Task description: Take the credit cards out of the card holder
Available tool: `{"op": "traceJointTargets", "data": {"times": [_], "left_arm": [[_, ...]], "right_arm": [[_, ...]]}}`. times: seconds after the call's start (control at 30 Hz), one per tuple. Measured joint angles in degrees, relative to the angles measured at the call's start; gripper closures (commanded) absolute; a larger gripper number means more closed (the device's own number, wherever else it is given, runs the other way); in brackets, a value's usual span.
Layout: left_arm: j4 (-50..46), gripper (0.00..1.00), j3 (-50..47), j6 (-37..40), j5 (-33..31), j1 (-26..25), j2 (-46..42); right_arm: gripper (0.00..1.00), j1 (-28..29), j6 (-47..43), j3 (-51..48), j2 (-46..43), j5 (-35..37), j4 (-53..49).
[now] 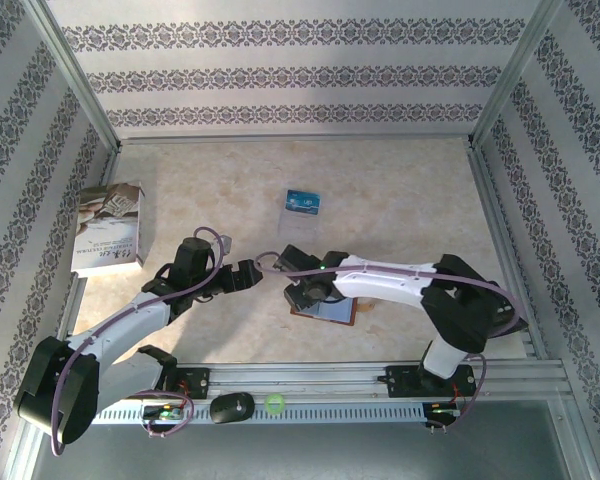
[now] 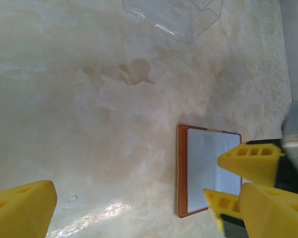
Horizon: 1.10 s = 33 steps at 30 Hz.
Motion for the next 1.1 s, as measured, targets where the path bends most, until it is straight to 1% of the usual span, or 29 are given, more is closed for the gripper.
{"op": "traceJointTargets", "data": {"times": [0.1,0.23,0.37,0.57,0.63,0.67,0.77,0.87,0.93,0.97,1.03,1.1], "left_arm": [[0.02,0.08,-0.02,0.00,0.26,0.00,0.00],[0.68,0.10,-0.44,0.00,0.31,-0.02,0.02],[1.36,0.13,-0.46,0.00,0.94,0.00,0.83],[2.47,0.23,-0.46,-0.15,2.01,-0.02,2.45],[2.75,0.26,-0.46,-0.26,2.38,-0.07,2.84],[2.95,0.28,-0.46,-0.28,2.43,-0.15,3.04],[4.02,0.32,-0.46,-0.52,2.40,-1.27,4.31],[4.98,0.35,-0.46,-0.92,1.81,-3.67,5.75],[6.60,0.41,-0.44,-1.29,0.76,-5.84,6.45],[7.37,0.45,-0.44,-1.57,0.46,-6.86,6.88],[8.98,0.59,-0.42,-1.81,0.17,-9.20,8.55],[10.32,0.68,-0.42,-1.97,0.24,-11.10,10.73]], "right_arm": [[0.54,1.68,0.20,0.37,2.73,1.79,-0.90],[0.57,2.34,0.39,0.48,3.13,3.02,-1.68],[0.65,2.34,0.28,0.48,3.41,3.30,-1.64],[0.88,2.34,-0.09,0.42,3.91,2.95,-0.33],[0.98,2.34,-0.59,-0.02,3.85,2.49,1.09],[1.00,2.34,-1.05,-0.24,3.72,2.12,1.70],[1.00,2.34,-1.92,-0.72,3.45,0.02,4.35],[1.00,2.25,-2.40,-2.36,2.58,-2.03,7.48],[1.00,1.86,-2.45,-4.68,0.72,-2.93,8.92],[1.00,1.68,-2.45,-5.90,-0.20,-3.34,9.79],[1.00,1.29,-2.38,-9.05,-2.49,-4.63,12.70],[1.00,1.03,-2.12,-12.04,-4.76,-6.03,16.94]]}}
